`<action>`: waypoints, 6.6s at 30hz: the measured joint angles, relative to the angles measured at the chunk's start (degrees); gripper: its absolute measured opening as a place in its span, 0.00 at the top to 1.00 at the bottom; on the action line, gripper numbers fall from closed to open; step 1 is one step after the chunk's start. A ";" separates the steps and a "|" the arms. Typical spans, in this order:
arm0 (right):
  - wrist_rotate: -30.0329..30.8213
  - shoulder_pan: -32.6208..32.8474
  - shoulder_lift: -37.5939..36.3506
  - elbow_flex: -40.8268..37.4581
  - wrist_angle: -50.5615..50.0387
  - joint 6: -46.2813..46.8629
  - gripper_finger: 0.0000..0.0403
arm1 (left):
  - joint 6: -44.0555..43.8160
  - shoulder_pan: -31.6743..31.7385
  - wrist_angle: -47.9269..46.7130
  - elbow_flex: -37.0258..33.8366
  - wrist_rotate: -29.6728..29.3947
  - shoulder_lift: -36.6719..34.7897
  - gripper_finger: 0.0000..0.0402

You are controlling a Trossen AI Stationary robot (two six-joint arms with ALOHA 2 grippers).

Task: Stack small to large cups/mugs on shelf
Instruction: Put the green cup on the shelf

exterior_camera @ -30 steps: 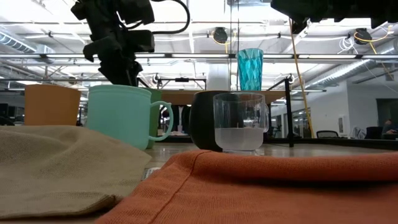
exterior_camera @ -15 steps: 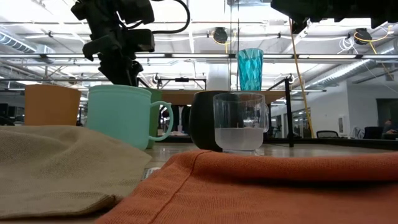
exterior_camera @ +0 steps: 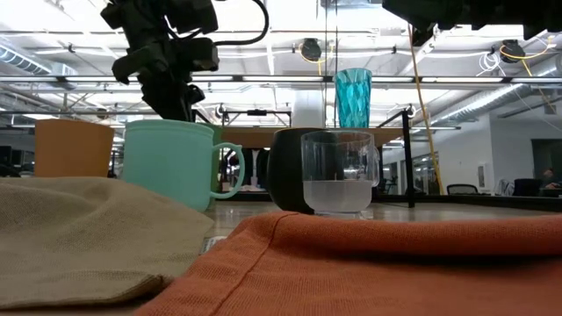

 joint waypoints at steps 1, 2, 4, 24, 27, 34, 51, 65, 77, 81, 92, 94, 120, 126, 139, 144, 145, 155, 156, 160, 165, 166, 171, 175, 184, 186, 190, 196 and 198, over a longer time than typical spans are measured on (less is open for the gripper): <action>0.00 0.00 0.00 0.00 0.00 -0.01 0.95 | 0.00 0.00 0.04 0.00 0.42 0.00 0.98; 0.01 0.00 0.00 0.00 0.00 -0.03 0.95 | 0.02 0.01 0.17 0.00 1.27 0.00 0.98; -0.01 0.00 0.00 0.00 0.00 -0.04 0.95 | -0.80 -0.01 1.25 0.00 2.11 0.00 0.98; 0.01 0.00 0.00 0.00 0.28 -0.13 0.95 | 1.42 -0.15 -5.64 8.73 3.02 0.07 0.99; 0.01 0.02 0.00 0.00 0.31 -0.22 0.95 | 1.61 -0.13 -9.26 10.32 2.33 0.07 0.99; 0.01 0.02 0.00 0.00 0.33 -0.46 0.95 | 1.03 -0.15 -12.30 14.44 2.58 0.07 0.99; 0.01 0.02 -1.00 0.00 0.35 -0.46 0.95 | 4.03 -0.24 -18.62 27.45 2.09 0.00 0.99; 0.01 0.02 -1.18 0.00 0.31 -0.02 0.95 | 11.39 1.57 -8.06 32.73 -1.49 -0.03 0.99; 0.01 0.02 -1.18 0.00 0.12 -0.54 0.95 | 15.08 7.09 -9.07 41.47 3.98 4.44 1.00; 0.01 0.00 -1.13 0.00 -0.08 -1.39 0.91 | 16.65 6.06 -15.29 45.87 4.29 8.15 1.00; 1.90 -1.44 1.10 0.04 2.56 2.95 0.47 | 15.85 0.80 -18.47 47.31 4.94 8.39 1.00; 1.61 -1.98 3.07 0.86 2.25 3.99 0.41 | 15.87 -0.26 -18.63 47.33 4.90 8.49 1.00; -2.79 -2.05 19.65 15.89 -5.99 0.77 0.34 | 19.43 -5.68 -22.06 57.01 4.81 14.40 1.00; -2.92 -2.43 20.46 16.50 -6.59 0.84 0.34 | 20.52 -5.68 -19.78 57.11 4.80 15.46 1.00; -8.43 -4.22 23.87 16.52 -3.55 1.70 0.34 | 21.50 -5.70 -18.56 57.11 5.27 15.54 1.00; -8.89 -4.22 24.70 16.52 -3.02 1.90 0.34 | 21.46 -5.70 -18.77 57.11 5.34 15.54 1.00; -8.89 -4.22 24.74 16.52 -3.02 1.86 0.34 | 21.48 -5.70 -18.78 57.09 5.31 15.54 1.00; -8.97 -4.22 27.27 20.45 -6.23 1.57 0.33 | 22.10 -5.68 -18.36 57.05 5.17 15.39 1.00; -8.97 -4.22 27.79 20.90 -6.83 1.40 0.33 | 22.10 -5.70 -18.38 57.05 4.93 15.39 1.00; -8.95 -4.24 28.80 21.49 -7.23 0.97 0.33 | 22.47 -5.68 -18.80 57.02 4.55 15.42 1.00; -9.13 -4.22 28.41 21.49 -7.30 1.27 0.33 | 22.38 -4.92 -18.84 57.02 4.61 15.43 1.00; -9.34 -4.22 28.33 21.49 -7.30 1.46 0.33 | 22.32 -4.75 -18.78 57.02 4.78 15.43 1.00; -9.61 -4.22 28.02 21.49 -7.68 -0.36 0.33 | 22.08 -4.57 -18.77 57.02 4.81 15.47 1.00; -9.49 -4.22 28.02 21.51 -7.26 -1.82 0.33 | 21.86 -4.22 -19.07 57.02 4.75 15.47 1.00; -9.85 -4.22 28.02 21.66 -8.43 1.48 0.31 | 21.63 -2.78 -19.96 57.13 5.46 15.51 1.00; -9.76 -4.22 28.02 21.68 -9.28 0.76 0.27 | 21.71 -2.78 -20.15 57.11 5.42 15.61 1.00; -8.90 -4.17 27.98 21.68 -9.15 0.59 0.19 | 21.64 -2.67 -20.10 57.07 4.91 15.63 1.00; -8.72 -4.19 27.30 21.68 -8.96 -0.21 0.12 | 21.64 -2.43 -18.94 57.07 4.81 15.58 1.00; -8.73 -4.28 27.32 21.68 -8.81 -0.89 0.11 | 21.70 -2.38 -18.52 57.07 5.48 15.56 1.00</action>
